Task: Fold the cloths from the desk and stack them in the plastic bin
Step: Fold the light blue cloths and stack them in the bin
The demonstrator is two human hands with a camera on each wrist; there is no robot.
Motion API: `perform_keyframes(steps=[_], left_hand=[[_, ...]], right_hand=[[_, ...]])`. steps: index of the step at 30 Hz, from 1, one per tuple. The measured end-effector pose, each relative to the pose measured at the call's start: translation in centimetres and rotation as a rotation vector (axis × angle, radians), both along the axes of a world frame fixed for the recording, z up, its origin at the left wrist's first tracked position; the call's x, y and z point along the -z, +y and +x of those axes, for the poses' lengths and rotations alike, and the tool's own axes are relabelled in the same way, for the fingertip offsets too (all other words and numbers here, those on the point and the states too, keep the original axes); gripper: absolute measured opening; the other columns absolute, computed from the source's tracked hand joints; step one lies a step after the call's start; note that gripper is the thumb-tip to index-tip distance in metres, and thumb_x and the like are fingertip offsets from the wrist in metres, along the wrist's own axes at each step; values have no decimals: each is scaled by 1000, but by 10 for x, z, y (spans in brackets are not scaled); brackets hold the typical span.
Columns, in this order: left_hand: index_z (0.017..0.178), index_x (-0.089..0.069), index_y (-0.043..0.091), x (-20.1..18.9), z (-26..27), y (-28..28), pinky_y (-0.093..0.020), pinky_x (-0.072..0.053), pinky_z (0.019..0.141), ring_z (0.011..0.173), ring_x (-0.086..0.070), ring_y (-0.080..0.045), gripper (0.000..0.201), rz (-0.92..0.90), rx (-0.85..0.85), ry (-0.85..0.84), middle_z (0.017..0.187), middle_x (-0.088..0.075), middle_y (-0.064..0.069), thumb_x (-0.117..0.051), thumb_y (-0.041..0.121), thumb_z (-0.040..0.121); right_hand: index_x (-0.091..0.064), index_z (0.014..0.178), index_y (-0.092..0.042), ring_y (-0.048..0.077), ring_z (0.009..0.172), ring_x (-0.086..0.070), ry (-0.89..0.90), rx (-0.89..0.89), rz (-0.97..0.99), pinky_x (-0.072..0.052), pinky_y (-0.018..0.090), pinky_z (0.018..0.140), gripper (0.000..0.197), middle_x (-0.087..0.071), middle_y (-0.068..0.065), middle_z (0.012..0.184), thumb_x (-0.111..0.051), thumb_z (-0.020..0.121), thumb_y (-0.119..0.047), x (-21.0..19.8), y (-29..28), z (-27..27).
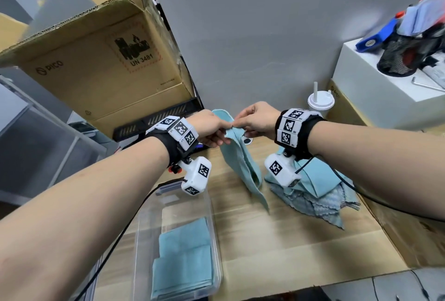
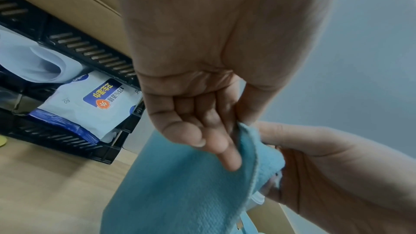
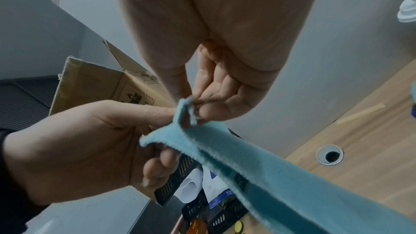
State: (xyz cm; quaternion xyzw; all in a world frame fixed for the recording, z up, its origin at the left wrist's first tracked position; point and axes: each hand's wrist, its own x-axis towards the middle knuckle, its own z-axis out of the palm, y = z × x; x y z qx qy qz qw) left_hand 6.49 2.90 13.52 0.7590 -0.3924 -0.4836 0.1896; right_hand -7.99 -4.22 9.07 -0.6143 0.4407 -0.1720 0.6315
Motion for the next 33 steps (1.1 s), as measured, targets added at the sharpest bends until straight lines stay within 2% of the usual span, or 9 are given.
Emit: perform_keyframes(steps=[3, 8, 12, 16, 20, 23, 26, 29, 33], left_hand=[[87, -56, 4, -1, -2, -1, -23, -45, 50, 44, -53, -14, 19, 11, -59, -25, 72, -71, -14, -59, 20, 95], [83, -59, 3, -2, -6, -2, -24, -44, 56, 44, -56, -13, 16, 49, -190, 75, 74, -67, -14, -55, 14, 94], [78, -57, 7, 0, -4, 0, -27, -51, 63, 68, -67, -22, 17, 53, -254, 149, 71, -65, -10, -52, 11, 94], [93, -59, 2, -1, -6, -1, -34, -57, 66, 73, -68, -30, 22, 84, -275, 244, 87, -65, -19, -45, 19, 95], [96, -62, -1, -2, -7, -3, -41, -55, 86, 90, -68, -37, 43, 148, -198, 309, 95, -68, -23, -37, 34, 97], [92, -65, 3, -3, -5, 1, -36, -51, 90, 91, -69, -34, 46, 165, -131, 166, 97, -72, -20, -37, 39, 96], [80, -61, 9, 7, 5, 3, -30, -51, 66, 64, -64, -27, 21, -11, -96, -182, 80, -68, -13, -49, 26, 82], [93, -61, 22, 18, 21, 6, -31, -51, 81, 87, -59, -26, 20, -207, 100, -541, 106, -61, -11, -59, 21, 73], [110, -69, 31, 29, 30, 19, -26, -31, 93, 111, -40, -26, 33, -182, 380, -725, 117, -43, -8, -66, 24, 78]], right_hand=[[-71, 74, -11, 9, 45, -52, -19, 11, 1, -53, 26, 59, 8, -56, -3, 52, -77, 80, -10, 0, 2, 2], [-70, 85, -8, 16, 62, -63, -99, 7, -4, -57, 25, 62, 7, -67, 11, 78, -75, 80, -7, -4, 8, 6], [-71, 99, -1, 16, 73, -67, -84, -100, -76, -59, 28, 77, 27, -69, 11, 84, -79, 74, -6, -6, 8, 7], [-71, 101, -7, 9, 73, -60, 81, -230, -283, -52, 26, 72, 46, -64, -2, 80, -89, 61, -20, -2, 10, 6], [-70, 91, -20, 6, 65, -58, 216, -189, -493, -55, 28, 69, 32, -63, -9, 73, -86, 64, -21, 1, 14, 8], [-74, 92, -22, 16, 73, -67, 247, -189, -501, -60, 40, 73, 20, -67, -9, 77, -79, 73, -20, 1, 8, 5], [-75, 92, -26, 9, 65, -64, 251, -247, -537, -56, 29, 65, 16, -65, -12, 73, -69, 82, -15, -5, 6, 0], [-77, 91, -18, -5, 53, -51, 184, -292, -553, -44, 11, 58, 20, -66, -8, 69, -61, 86, -7, -13, 4, -3], [-77, 88, -9, 1, 63, -54, 106, -254, -518, -46, 17, 64, 19, -71, 7, 79, -59, 84, -4, -20, -3, -10]])
